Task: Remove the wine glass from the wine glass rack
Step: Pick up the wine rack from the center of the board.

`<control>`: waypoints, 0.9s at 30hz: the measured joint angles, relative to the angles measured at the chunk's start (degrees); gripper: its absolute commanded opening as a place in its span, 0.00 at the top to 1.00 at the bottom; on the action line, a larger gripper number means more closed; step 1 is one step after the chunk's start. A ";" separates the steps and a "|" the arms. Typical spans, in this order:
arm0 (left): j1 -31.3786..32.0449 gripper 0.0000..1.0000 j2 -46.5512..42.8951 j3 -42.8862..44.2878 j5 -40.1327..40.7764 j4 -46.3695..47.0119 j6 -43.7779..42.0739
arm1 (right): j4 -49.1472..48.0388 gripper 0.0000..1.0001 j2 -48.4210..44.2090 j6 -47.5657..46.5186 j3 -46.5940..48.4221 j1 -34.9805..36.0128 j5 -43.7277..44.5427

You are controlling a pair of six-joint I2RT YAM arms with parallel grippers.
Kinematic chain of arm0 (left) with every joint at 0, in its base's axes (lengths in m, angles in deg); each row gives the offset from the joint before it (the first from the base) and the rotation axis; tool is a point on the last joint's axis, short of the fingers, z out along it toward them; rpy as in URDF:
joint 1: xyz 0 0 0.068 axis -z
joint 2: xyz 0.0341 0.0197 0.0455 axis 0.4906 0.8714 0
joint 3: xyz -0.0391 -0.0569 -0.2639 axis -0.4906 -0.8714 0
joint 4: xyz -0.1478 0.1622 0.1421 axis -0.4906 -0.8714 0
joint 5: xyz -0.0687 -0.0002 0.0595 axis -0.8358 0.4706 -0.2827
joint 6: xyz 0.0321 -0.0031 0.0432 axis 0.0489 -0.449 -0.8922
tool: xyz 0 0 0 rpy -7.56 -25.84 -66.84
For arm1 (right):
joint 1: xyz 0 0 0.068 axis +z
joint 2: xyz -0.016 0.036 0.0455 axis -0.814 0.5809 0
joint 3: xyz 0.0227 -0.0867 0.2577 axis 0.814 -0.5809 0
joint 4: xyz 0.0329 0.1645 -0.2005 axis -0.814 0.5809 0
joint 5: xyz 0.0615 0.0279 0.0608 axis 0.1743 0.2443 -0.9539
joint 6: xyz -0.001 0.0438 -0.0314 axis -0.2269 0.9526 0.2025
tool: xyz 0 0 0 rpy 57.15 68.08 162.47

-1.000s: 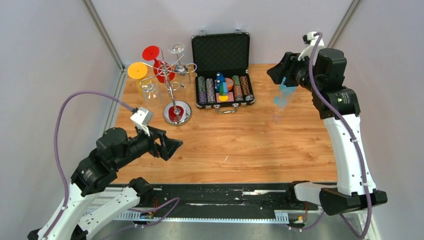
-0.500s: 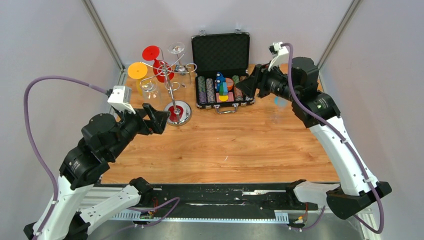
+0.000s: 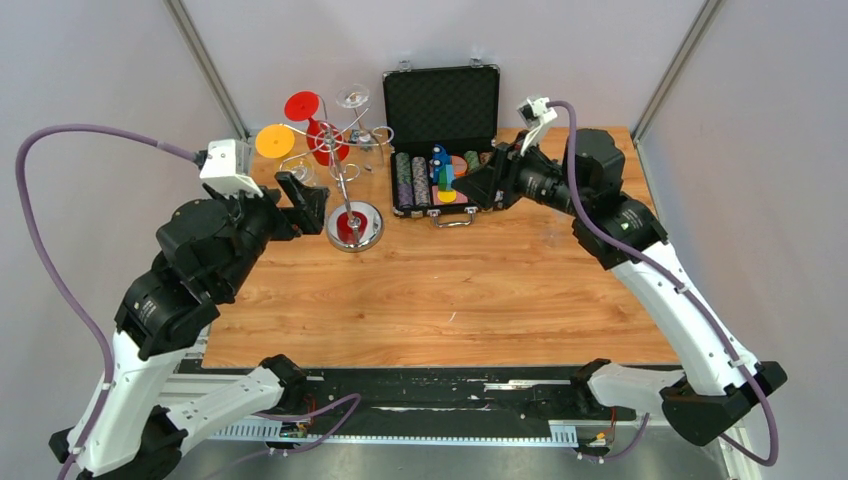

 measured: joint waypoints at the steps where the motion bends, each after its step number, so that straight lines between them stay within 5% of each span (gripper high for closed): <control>1: 0.00 0.00 0.22 0.61 0.59 0.07 -0.35 | -0.96 0.49 0.15 0.13 -0.07 0.76 -0.22; 15: -2.45 0.02 5.25 7.45 4.79 -0.09 -5.84 | -11.47 0.48 12.87 -2.64 6.05 9.66 -0.90; 27: -21.90 0.03 8.33 6.38 -5.22 0.28 -6.82 | -21.14 0.48 26.05 -12.02 14.16 13.46 0.28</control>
